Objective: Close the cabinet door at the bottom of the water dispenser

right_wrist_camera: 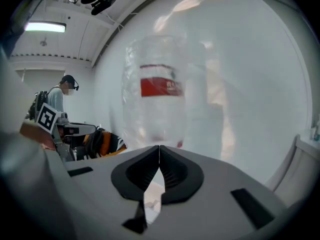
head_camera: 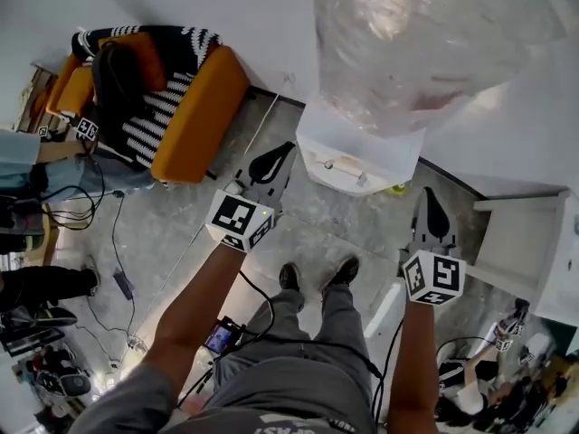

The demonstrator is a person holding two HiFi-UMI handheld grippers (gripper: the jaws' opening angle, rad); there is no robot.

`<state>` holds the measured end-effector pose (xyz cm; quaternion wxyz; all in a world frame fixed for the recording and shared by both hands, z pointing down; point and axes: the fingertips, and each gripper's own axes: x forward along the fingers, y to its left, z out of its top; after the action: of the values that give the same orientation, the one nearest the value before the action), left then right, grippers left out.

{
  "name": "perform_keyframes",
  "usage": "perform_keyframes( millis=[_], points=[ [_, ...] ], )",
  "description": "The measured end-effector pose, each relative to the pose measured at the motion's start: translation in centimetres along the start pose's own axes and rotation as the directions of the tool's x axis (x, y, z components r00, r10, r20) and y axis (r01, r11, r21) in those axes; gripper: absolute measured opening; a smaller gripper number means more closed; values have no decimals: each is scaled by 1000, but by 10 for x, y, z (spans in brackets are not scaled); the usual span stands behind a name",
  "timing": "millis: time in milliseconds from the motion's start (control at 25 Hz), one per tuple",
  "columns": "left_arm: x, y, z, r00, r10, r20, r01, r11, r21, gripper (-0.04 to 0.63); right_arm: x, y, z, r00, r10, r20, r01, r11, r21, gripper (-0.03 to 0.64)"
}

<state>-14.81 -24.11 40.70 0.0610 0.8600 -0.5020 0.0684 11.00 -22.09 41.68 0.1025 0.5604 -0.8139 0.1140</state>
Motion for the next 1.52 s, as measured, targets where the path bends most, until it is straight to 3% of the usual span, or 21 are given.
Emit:
perform_keyframes(
  millis=[320, 640, 840, 1120, 1520],
  points=[
    [-60, 0, 156, 987, -64, 148, 50, 994, 97, 23, -43, 82, 143, 986, 133, 99, -123, 988, -97, 28],
    [-123, -8, 238, 970, -158, 186, 121, 973, 196, 23, -85, 155, 223, 958, 243, 150, -218, 962, -166, 28],
    [-155, -11, 267, 958, -179, 225, 123, 962, 242, 23, -104, 179, 248, 950, 258, 176, -218, 952, -216, 28],
    [-182, -3, 282, 947, -145, 288, 93, 978, 189, 23, -120, 179, 272, 946, 241, 216, -180, 947, -266, 28],
    [-191, 3, 280, 953, -113, 282, 67, 983, 169, 23, -127, 170, 278, 952, 215, 216, -153, 950, -272, 28]
  ],
)
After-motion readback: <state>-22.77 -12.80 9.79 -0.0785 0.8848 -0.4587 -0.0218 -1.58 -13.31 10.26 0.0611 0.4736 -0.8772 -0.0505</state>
